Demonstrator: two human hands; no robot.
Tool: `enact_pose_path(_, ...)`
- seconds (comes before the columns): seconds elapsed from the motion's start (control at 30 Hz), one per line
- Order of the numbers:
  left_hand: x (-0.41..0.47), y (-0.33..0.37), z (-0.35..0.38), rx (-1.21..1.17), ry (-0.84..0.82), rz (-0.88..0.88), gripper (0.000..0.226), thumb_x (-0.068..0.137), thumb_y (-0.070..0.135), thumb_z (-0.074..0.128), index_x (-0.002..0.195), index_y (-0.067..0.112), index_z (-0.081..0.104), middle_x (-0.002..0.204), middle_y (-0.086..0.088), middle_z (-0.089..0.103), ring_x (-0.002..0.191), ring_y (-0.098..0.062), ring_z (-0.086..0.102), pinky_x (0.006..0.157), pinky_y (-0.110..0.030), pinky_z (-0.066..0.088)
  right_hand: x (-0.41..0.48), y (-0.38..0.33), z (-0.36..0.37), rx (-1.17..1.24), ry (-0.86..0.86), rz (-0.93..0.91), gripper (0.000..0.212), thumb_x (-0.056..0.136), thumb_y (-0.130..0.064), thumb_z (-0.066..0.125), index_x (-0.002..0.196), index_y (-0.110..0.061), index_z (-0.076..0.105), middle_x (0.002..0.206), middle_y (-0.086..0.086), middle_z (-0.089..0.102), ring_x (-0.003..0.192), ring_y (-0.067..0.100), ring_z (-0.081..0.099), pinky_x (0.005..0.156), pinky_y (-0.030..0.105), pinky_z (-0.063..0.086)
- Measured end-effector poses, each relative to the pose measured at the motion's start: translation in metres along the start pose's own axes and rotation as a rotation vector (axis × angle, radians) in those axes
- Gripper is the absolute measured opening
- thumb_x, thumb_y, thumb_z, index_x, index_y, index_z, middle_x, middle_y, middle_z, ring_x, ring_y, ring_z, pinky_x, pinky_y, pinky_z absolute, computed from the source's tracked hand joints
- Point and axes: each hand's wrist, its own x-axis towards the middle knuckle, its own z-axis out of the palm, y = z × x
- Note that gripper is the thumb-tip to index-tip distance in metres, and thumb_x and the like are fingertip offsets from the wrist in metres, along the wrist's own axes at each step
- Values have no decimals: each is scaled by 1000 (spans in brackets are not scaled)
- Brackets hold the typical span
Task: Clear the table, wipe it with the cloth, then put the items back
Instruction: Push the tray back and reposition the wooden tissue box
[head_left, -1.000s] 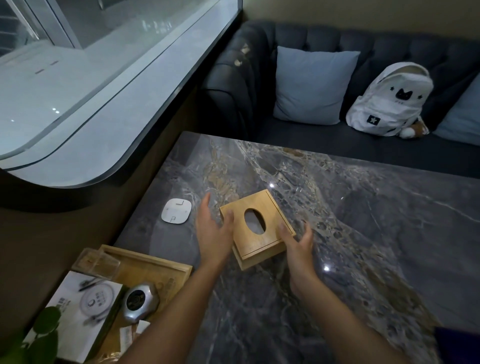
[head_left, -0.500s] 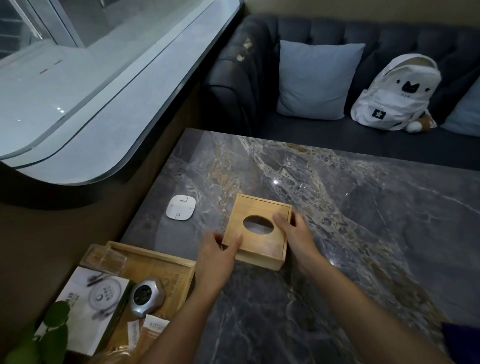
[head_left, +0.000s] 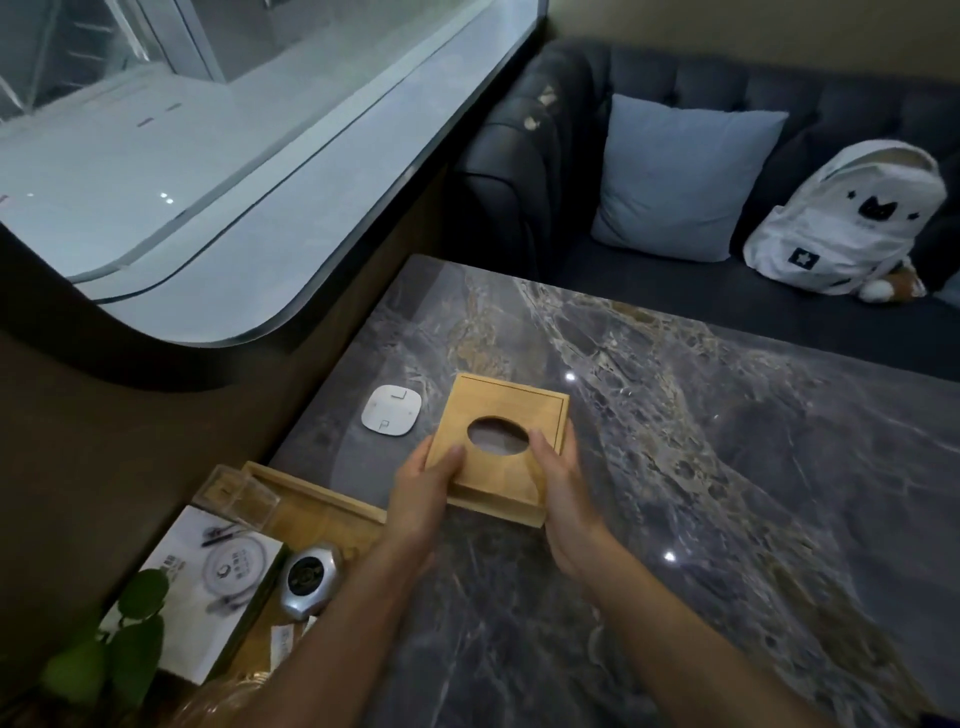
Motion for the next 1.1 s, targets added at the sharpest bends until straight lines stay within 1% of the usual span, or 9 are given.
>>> enact_pose_path(0.13,6,24,-35,-49,139,35,34,92,16,49,125,14,53,115,-7,61,95,-14,57,72,-25,44,8,-11,45,-66,-111,1,64,90,-43,48,144,-40,14,146,-2,38,128,25,42,109,51,34)
enact_pose_path(0.3,20,36,-75,-4,303,6,34,91,19,48,125,18,54,120,-6,61,107,-22,55,91,-38,43,13,-10,92,-112,-227,3,55,95,-25,41,144,-34,17,146,2,40,129,23,42,111,49,32)
enact_pose_path(0.37,23,37,-81,8,351,8,33,92,17,46,124,18,54,116,-4,60,105,-21,55,91,-39,43,12,-8,102,-141,-220,8,54,97,-18,39,145,-28,17,146,3,40,130,21,40,111,37,29)
enact_pose_path(0.63,25,32,-86,-39,424,-20,34,93,18,46,127,16,49,116,-6,55,100,-19,50,82,-35,39,9,-3,106,-292,-248,26,55,96,-22,43,146,-22,19,145,4,41,131,21,41,104,33,34)
enact_pose_path(0.7,24,29,-85,101,472,23,36,93,19,46,128,14,47,126,-8,51,103,-18,48,86,-36,42,10,-6,102,-292,-229,-2,53,95,-24,45,144,-22,24,144,4,44,128,20,45,108,37,37)
enact_pose_path(0.8,14,21,-78,679,560,216,48,92,25,46,138,17,34,150,-7,29,134,-22,32,107,-39,34,16,-10,94,-294,-165,-6,63,94,-30,47,147,-24,14,150,6,34,133,25,39,109,48,35)
enact_pose_path(0.87,5,9,-64,1003,488,441,53,92,31,44,142,17,29,153,-6,27,142,-21,21,114,-38,20,21,-11,89,-310,-158,24,64,93,-37,46,146,-32,10,150,5,33,133,27,38,107,52,37)
enact_pose_path(0.93,3,-9,-52,1265,362,569,57,89,40,43,140,16,33,149,-8,38,140,-24,29,115,-39,17,23,-11,87,-278,-189,70,59,95,-37,43,144,-40,11,138,2,47,121,26,50,98,52,46)
enact_pose_path(1.1,14,-33,-60,1429,306,560,53,88,31,35,139,15,35,146,-11,43,138,-29,35,113,-43,14,25,-7,95,-206,-316,127,49,98,-34,35,138,-53,15,130,-1,53,112,23,54,89,54,51)
